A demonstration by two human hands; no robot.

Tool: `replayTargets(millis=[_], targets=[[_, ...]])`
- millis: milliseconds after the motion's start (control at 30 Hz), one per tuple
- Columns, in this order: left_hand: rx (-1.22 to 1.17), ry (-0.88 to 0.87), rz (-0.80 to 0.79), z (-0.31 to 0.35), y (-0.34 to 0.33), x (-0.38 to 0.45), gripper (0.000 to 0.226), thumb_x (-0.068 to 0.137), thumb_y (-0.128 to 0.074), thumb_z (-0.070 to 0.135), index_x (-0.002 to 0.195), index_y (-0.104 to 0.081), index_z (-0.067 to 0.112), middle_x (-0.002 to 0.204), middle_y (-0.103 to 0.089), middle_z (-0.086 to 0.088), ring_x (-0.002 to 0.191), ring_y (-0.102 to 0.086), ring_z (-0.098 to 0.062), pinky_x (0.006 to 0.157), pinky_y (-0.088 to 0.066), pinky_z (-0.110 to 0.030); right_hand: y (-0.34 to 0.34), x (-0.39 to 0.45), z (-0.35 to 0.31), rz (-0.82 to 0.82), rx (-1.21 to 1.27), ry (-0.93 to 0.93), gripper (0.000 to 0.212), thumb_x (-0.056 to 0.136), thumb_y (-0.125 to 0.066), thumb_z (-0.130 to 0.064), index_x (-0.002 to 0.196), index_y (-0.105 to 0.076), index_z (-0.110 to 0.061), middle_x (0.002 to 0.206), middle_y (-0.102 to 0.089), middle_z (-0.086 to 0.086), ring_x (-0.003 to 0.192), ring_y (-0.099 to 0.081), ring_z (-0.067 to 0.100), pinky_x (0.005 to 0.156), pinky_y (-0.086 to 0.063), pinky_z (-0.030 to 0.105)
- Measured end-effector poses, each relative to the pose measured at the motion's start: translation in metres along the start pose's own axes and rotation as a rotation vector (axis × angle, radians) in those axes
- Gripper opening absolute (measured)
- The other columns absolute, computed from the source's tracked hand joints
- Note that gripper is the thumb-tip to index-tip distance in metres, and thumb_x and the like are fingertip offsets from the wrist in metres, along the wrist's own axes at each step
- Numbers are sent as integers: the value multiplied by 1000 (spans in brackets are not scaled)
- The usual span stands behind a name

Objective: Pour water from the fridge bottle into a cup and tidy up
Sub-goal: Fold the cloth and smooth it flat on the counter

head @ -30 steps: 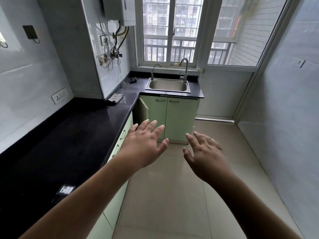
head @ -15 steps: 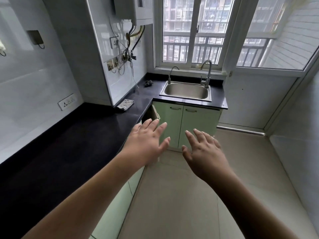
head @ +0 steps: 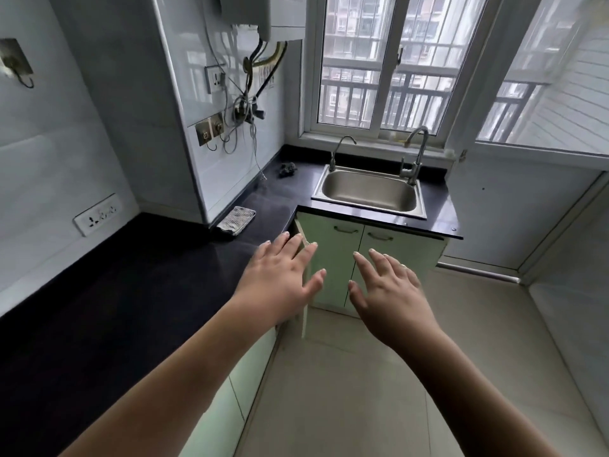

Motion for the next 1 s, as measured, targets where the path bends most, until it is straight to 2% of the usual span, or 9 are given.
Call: replayTargets(millis=[67, 133, 267, 500, 567, 667, 733, 833, 1000], targets=[[-4, -3, 0, -18, 3, 27, 63, 101, -19, 58, 158, -9, 32, 167, -2, 3, 152, 7, -14, 122, 5, -38, 1, 27, -3, 25, -4, 3, 59, 100, -24, -52, 155, -11, -32, 162, -13, 1, 149, -7, 18, 120, -2, 35], [10, 3, 2, -31, 6, 49, 63, 101, -18, 58, 158, -9, 32, 167, -1, 4, 152, 8, -14, 122, 6, -38, 2, 50, -3, 50, -28, 7, 62, 97, -15, -56, 154, -12, -32, 162, -16, 1, 149, -8, 18, 120, -3, 36], [24, 5, -9, -49, 2, 85, 63, 101, -19, 58, 158, -8, 33, 167, -2, 4, 152, 7, -14, 121, 6, -38, -6, 98, -5, 61, -60, 17, 86, 77, 9, -62, 154, -12, -32, 162, -16, 1, 149, -8, 19, 120, -3, 37], [26, 71, -31, -78, -21, 164, 62, 101, -18, 59, 157, -10, 35, 166, -6, 5, 152, 3, -15, 121, 3, -38, -34, 185, 6, 5, -56, 68, 89, 73, 13, -62, 154, -10, -34, 163, -13, 0, 149, -6, 18, 120, -2, 36], [52, 88, -28, -84, -27, 190, 62, 101, -18, 60, 157, -10, 35, 166, -7, 4, 152, 2, -15, 122, 1, -38, -42, 215, 14, -3, -48, 88, 84, 79, 9, -64, 154, -11, -33, 162, -14, 0, 149, -7, 18, 120, -2, 36], [69, 146, -45, -96, -38, 228, 63, 101, -18, 59, 158, -10, 34, 166, -7, 4, 152, 1, -16, 123, 0, -38, -56, 261, 28, -36, -26, 114, 63, 97, -12, -58, 155, -12, -31, 162, -14, 1, 149, -8, 19, 119, -3, 36], [75, 191, -63, -104, -44, 252, 66, 98, -12, 63, 158, -9, 34, 166, -7, 3, 153, 1, -15, 123, 0, -38, -62, 291, 32, -67, 6, 139, 60, 100, -17, -55, 155, -11, -31, 163, -13, 1, 150, -7, 19, 120, -3, 36], [88, 255, -50, -117, -49, 277, 89, 78, 9, 69, 157, -10, 34, 166, -9, 4, 152, -1, -15, 122, -1, -36, -70, 332, 30, -107, 36, 204, 60, 101, -22, -53, 155, -10, -31, 163, -11, 1, 150, -5, 19, 120, -3, 37], [74, 361, -56, -147, -61, 295, 87, 80, 7, 68, 157, -12, 33, 166, -10, 3, 152, -2, -15, 122, -1, -37, -82, 383, 11, -122, 66, 298, 60, 101, -22, -54, 155, -11, -31, 163, -11, -1, 150, -5, 19, 120, -2, 36]])
Point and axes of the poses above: each hand's wrist, its own x-axis towards the middle knuckle, its own y-axis out of the back of the hand, z = x × y, the point moved 10 cm from there along x, towards the middle knuckle
